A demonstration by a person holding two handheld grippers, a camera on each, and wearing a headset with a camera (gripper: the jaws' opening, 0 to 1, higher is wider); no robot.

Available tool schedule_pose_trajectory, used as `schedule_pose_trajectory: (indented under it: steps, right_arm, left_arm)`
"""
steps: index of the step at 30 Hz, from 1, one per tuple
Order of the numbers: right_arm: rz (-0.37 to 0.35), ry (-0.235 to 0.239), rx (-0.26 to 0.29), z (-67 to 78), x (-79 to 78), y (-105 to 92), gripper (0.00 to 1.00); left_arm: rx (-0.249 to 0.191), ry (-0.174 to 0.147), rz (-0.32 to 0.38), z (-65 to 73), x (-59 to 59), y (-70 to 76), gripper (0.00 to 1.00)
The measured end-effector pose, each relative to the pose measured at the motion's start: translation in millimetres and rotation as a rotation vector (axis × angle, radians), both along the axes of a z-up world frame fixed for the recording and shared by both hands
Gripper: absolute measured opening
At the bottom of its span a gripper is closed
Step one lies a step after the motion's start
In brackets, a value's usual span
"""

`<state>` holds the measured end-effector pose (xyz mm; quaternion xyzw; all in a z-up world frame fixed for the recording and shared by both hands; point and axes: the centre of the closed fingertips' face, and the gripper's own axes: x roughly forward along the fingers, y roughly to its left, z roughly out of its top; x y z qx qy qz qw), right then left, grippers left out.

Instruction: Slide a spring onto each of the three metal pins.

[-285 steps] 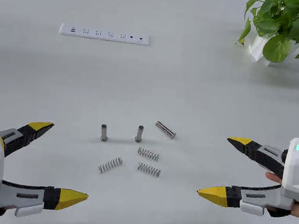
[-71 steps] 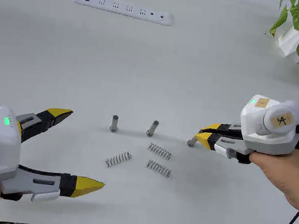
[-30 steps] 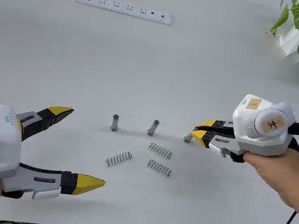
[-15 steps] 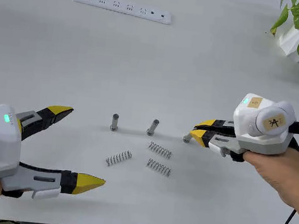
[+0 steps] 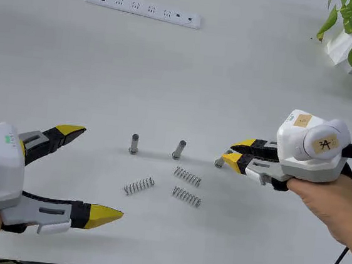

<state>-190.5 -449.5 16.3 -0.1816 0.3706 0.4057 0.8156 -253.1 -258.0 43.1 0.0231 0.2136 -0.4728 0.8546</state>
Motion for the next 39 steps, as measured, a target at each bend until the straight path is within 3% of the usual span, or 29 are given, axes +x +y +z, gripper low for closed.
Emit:
schedule_pose_trajectory:
  steps: [6, 22, 39]
  right_arm:
    - [-0.035, -0.004, 0.049, 6.4, 1.6, -3.2, 0.19]
    - [-0.045, -0.035, 0.096, 21.6, -7.3, -16.0, 0.35]
    - [-0.017, -0.060, 0.147, 30.8, -33.2, -30.5, 0.58]
  left_arm:
    - [0.004, -0.002, -0.005, 1.7, -0.4, -1.6, 0.94]
    - [0.021, -0.017, -0.014, 9.1, 0.0, -2.9, 0.94]
    - [0.060, -0.032, -0.027, 15.2, -7.0, -5.4, 0.92]
